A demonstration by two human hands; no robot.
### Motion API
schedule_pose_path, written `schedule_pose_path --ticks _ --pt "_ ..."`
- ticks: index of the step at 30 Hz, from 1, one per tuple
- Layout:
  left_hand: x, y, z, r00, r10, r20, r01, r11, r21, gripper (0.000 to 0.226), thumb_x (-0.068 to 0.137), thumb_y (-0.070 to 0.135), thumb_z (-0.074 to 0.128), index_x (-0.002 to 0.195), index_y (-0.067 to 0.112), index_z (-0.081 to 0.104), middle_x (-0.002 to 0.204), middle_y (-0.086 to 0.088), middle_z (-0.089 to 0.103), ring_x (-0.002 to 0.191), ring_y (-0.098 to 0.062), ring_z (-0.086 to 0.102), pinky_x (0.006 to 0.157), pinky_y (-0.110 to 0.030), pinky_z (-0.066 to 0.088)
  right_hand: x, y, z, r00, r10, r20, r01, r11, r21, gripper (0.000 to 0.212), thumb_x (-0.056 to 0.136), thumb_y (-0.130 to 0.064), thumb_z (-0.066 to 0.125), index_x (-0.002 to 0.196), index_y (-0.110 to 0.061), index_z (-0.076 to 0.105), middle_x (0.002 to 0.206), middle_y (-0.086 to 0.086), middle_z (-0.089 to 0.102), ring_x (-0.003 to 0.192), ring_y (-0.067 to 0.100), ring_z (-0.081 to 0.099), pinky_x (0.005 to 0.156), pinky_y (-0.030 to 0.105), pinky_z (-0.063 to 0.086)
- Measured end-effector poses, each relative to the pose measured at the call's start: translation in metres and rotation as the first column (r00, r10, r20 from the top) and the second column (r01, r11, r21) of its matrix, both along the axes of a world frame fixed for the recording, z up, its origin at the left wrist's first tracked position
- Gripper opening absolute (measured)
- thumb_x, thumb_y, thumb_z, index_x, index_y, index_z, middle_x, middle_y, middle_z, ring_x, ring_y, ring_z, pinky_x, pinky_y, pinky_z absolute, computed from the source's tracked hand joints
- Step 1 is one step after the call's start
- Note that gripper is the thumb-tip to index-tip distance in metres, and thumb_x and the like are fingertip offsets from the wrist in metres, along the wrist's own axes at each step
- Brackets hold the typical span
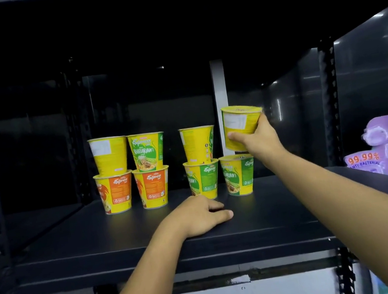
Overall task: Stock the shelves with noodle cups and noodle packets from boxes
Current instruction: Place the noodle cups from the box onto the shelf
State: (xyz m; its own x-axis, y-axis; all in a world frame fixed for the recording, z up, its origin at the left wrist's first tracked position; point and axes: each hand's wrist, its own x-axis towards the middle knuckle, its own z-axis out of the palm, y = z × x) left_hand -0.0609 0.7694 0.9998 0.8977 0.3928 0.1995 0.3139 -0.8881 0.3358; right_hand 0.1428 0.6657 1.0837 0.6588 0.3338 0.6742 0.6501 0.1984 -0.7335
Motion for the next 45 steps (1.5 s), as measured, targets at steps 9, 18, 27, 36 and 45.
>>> schedule_pose_path --ticks 9,18,27,36,45 --pt "0.0 0.004 0.0 1.0 0.007 0.027 -0.007 1.0 -0.021 0.061 0.092 0.065 0.061 0.142 0.031 0.062 0.153 0.007 0.053 0.141 -0.015 0.046 0.106 -0.025 0.034 0.031 0.023 -0.008 0.996 0.04 -0.086 -0.052 0.988 -0.145 0.074 0.071 -0.038 0.093 0.131 -0.02 0.053 0.121 -0.002 0.068 0.105 0.017 0.067 0.097 0.044 0.056" --pt "0.002 0.005 0.001 1.0 0.007 0.03 -0.007 1.0 -0.022 0.06 0.092 0.065 0.062 0.142 0.032 0.062 0.154 0.008 0.051 0.142 -0.015 0.045 0.107 -0.026 0.034 0.017 0.018 -0.045 0.972 0.172 -0.162 -0.194 0.972 -0.133 0.114 0.072 -0.054 0.089 0.158 -0.019 0.023 0.143 -0.007 0.054 0.122 0.014 0.06 0.096 0.035 0.052" --pt "0.003 0.008 -0.001 1.0 -0.013 0.019 0.013 1.0 -0.001 0.059 0.094 0.064 0.059 0.144 0.032 0.06 0.154 0.012 0.051 0.143 -0.011 0.043 0.104 -0.022 0.03 0.036 0.014 -0.075 0.949 0.202 -0.243 -0.264 0.929 -0.259 0.117 0.065 -0.029 0.097 0.156 -0.021 0.024 0.125 -0.004 0.066 0.11 0.015 0.066 0.101 0.041 0.053" --pt "0.0 0.005 0.0 1.0 0.002 0.024 -0.002 1.0 -0.017 0.057 0.094 0.063 0.061 0.142 0.032 0.062 0.154 0.011 0.051 0.142 -0.012 0.044 0.106 -0.023 0.031 0.029 0.004 -0.075 0.954 0.206 -0.216 -0.255 0.939 -0.23 0.079 0.069 -0.024 0.095 0.128 -0.027 0.043 0.111 -0.009 0.067 0.099 0.009 0.068 0.084 0.03 0.054" --pt "-0.002 0.003 0.0 0.999 0.011 0.035 -0.01 1.0 -0.005 0.056 0.094 0.062 0.061 0.142 0.031 0.063 0.153 0.01 0.053 0.142 -0.012 0.045 0.113 -0.028 0.035 0.029 0.002 -0.077 0.97 0.168 -0.176 -0.213 0.936 -0.281 0.085 0.065 -0.035 0.096 0.131 -0.027 0.044 0.117 -0.007 0.067 0.103 0.011 0.067 0.093 0.035 0.055"
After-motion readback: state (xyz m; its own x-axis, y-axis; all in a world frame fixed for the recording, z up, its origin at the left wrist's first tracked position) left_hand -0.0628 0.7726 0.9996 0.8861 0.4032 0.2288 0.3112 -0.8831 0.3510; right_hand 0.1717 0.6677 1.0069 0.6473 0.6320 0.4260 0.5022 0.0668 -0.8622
